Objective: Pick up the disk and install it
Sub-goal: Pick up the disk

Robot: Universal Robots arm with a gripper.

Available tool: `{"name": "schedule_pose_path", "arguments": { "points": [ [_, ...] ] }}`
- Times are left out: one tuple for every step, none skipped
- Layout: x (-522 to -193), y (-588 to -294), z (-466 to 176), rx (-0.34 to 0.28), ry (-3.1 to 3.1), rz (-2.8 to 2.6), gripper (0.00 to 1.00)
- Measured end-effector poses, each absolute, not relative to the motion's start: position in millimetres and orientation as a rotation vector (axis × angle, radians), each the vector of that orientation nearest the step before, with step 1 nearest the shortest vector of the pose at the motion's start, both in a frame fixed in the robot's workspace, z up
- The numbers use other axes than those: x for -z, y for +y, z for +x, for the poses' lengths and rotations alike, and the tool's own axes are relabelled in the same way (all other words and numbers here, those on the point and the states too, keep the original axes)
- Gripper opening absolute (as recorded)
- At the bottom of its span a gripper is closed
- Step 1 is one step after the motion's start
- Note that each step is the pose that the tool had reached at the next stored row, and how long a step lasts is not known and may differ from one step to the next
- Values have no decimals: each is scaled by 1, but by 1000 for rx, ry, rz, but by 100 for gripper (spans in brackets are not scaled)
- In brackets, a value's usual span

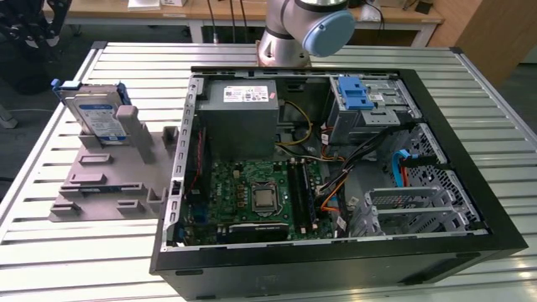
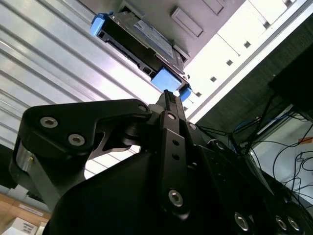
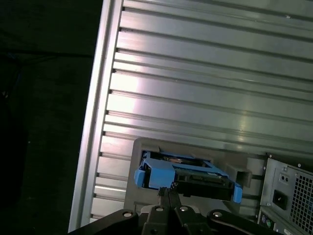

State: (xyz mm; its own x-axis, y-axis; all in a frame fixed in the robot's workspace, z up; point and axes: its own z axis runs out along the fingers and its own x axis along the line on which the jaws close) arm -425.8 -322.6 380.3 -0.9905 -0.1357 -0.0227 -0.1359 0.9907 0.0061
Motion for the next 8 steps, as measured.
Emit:
{"name": "schedule_pose_path", "arguments": {
  "points": [
    [-380,-323,-426,-12,3112,-212,11],
    [-380,-323,-426,-12,3112,-212,11],
    [-380,-323,-426,-12,3112,-212,11],
    [-380,-323,-426,-12,3112,-212,11],
    [-380,-323,-426,-12,3112,-212,11],
    [-380,-323,-426,-12,3112,-213,11],
    [-380,-323,-426,-12,3112,-213,11],
    [-380,-323,-426,-12,3111,-220,11]
  ]
}}
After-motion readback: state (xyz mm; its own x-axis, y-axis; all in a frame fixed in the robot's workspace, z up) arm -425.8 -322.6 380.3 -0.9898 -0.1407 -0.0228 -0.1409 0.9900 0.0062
